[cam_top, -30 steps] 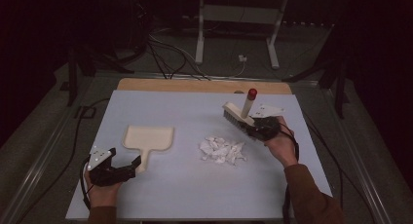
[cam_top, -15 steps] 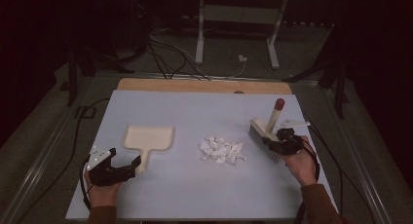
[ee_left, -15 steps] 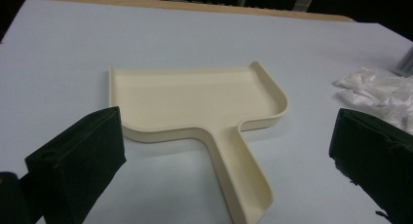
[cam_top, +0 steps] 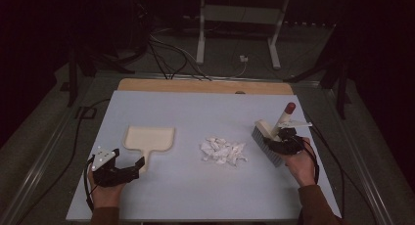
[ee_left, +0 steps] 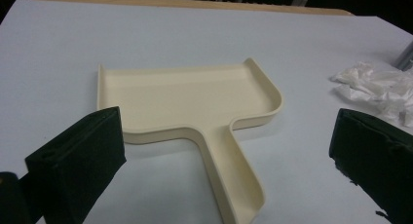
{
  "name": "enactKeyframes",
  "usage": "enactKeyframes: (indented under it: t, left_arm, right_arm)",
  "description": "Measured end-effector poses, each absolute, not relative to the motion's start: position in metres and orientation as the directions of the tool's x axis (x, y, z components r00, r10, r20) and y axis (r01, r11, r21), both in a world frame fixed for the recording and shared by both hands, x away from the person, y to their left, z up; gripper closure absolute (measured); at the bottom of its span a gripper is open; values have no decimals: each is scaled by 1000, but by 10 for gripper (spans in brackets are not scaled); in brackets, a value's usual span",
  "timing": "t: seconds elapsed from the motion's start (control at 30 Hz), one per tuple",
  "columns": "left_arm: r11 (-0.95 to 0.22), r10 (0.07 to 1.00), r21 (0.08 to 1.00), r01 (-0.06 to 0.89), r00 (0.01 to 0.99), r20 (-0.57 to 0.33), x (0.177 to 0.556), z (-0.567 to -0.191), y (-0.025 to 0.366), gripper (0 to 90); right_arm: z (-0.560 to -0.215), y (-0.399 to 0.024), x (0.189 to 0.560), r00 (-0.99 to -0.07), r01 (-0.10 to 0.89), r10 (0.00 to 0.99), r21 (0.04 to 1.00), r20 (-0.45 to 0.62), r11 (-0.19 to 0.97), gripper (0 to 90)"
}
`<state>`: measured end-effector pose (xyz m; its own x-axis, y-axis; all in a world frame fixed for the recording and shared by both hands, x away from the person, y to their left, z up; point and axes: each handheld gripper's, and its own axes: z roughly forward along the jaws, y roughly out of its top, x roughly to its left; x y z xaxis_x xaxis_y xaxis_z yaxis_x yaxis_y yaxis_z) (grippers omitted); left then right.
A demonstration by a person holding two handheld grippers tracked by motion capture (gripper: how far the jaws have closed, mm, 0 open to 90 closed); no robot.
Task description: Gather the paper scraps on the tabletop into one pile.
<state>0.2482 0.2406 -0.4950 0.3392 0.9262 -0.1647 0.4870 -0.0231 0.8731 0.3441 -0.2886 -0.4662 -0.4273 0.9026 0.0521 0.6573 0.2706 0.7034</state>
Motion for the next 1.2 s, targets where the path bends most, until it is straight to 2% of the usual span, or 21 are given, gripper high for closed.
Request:
enactKeyframes:
  t: [0.03,0.5,1.2]
  left_arm:
    - [-23,927,874,486,337,-163,248,-494,240,4]
    - [-67,925,873,483,357,-127,259,-481,222,4]
    - [-153,928,801,579,362,-84,278,-474,199,9]
  right_arm:
    - [-466,-289,345,-420,662,905,703,64,258,666]
    - [-463,-291,343,-377,668,926,701,30,250,670]
    - [-464,-295,344,-337,676,941,703,27,222,670]
